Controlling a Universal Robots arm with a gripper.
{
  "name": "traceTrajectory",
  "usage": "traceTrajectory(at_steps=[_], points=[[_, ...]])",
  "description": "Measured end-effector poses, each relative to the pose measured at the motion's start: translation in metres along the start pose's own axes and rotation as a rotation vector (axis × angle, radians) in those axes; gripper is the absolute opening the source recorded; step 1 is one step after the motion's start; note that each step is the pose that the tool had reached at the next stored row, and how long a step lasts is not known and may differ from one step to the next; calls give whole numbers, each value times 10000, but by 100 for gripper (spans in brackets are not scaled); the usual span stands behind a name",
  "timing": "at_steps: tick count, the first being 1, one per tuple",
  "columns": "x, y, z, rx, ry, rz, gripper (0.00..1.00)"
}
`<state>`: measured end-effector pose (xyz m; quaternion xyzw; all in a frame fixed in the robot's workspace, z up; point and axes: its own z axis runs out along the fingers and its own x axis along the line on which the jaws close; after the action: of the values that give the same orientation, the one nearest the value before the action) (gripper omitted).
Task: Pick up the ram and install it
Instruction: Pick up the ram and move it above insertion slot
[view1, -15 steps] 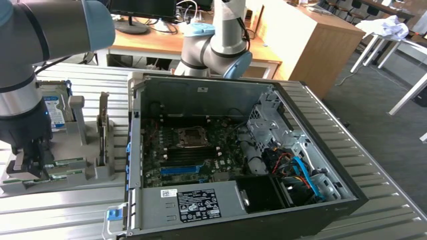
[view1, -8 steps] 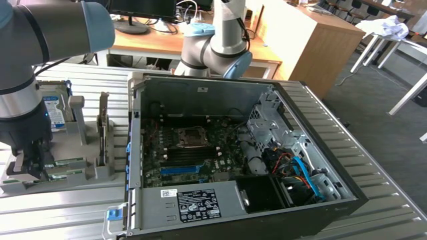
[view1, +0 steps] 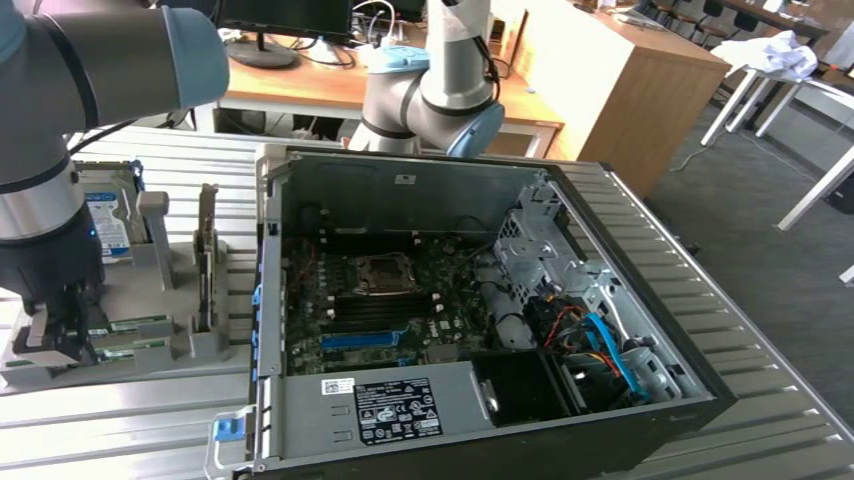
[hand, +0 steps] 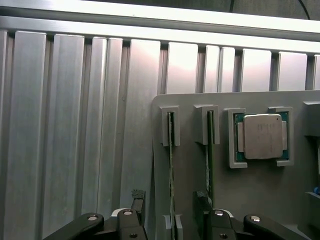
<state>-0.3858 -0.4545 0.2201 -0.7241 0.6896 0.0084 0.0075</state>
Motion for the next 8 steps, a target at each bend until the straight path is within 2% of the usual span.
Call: traceTrajectory(at_steps=[8], points=[[2,-1,62,1,5,-11,50]])
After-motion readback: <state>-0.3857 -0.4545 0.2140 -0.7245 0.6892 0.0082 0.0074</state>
